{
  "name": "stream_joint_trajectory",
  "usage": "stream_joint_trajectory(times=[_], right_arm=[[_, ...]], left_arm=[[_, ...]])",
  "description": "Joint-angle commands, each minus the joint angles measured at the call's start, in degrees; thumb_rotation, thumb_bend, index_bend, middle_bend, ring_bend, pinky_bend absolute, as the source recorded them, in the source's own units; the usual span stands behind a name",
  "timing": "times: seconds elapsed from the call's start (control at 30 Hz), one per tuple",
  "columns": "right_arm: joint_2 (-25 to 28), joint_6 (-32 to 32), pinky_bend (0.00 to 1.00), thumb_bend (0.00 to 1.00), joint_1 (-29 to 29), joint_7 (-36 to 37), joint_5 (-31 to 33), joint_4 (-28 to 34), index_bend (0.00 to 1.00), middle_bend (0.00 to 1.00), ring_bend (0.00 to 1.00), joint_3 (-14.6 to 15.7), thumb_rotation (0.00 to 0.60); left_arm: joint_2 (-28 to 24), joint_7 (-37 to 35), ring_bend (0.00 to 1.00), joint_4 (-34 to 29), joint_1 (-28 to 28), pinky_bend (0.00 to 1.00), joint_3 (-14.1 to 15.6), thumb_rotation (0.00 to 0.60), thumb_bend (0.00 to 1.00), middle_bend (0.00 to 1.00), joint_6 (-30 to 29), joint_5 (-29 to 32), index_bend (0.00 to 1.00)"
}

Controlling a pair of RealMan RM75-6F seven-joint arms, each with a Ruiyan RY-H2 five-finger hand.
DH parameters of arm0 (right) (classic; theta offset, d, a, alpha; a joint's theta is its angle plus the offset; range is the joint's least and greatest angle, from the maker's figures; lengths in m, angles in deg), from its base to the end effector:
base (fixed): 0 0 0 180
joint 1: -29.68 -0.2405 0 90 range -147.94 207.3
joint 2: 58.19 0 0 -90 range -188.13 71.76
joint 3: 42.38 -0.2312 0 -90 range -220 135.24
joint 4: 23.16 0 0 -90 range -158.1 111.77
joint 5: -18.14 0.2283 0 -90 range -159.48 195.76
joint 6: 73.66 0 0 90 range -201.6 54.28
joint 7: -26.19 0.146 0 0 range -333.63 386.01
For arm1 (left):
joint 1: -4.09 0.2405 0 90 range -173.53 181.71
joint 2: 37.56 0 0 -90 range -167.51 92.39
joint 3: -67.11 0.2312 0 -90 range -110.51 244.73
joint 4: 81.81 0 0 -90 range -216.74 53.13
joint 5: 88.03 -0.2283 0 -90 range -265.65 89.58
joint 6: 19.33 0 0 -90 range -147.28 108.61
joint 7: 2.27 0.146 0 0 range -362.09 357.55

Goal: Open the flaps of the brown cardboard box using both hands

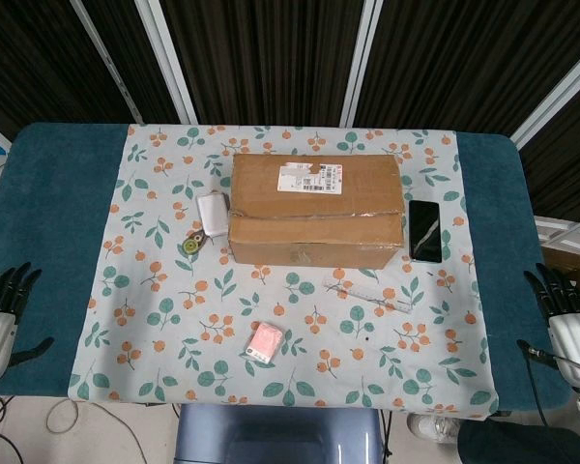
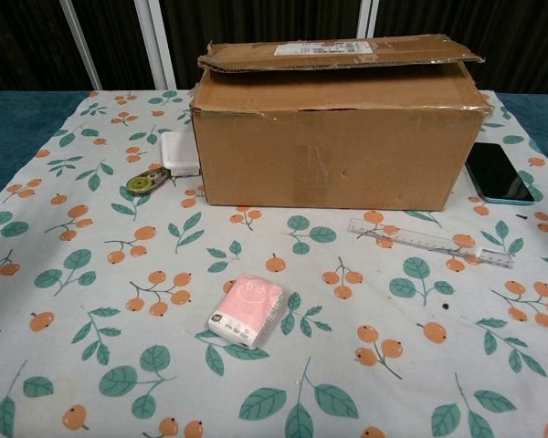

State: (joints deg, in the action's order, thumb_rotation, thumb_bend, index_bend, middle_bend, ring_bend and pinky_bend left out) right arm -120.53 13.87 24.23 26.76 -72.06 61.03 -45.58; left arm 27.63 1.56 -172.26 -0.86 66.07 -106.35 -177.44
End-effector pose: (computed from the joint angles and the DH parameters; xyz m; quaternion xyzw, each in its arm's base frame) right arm -0.3132 -0.1893 0.1594 0.6336 -0.3046 0.3707 0.6069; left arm -0.2933 0.1760 0.1257 -0.6261 -0.3484 -0.3770 0.5869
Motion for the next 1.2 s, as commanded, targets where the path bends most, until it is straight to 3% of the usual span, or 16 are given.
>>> stream_joint_trajectory(times=[0.03,0.77,1.2], right_arm=[[0.0,0.1,0.21,0.16,0.0,0.0,-0.1,0.0,0.0,0.0,0.0,0.0,0.6],[-0.7,0.5,0.21,0.16,0.2,-0.9,0.5,0.1,0.0,0.0,0.0,-0.4,0.6],[-1.1,-1.2,0.21,0.16,-0.1,0.4,2.8,0.2,0.0,0.0,0.0,-1.2,0.6]], left_arm=[[0.0,0.0,0.0,0.0,0.0,0.0,0.0,0.6,0.0,0.0,-0.1,0.0,0.0],[-0.2,-0.5,0.0,-1.1,-0.4,0.0,-0.6,0.6,0.0,0.0,1.1,1.5,0.0],[-5.3,7.6,0.0,-15.5,-6.5,0.0,-5.9,0.6,0.0,0.0,7.0,5.4,0.0]])
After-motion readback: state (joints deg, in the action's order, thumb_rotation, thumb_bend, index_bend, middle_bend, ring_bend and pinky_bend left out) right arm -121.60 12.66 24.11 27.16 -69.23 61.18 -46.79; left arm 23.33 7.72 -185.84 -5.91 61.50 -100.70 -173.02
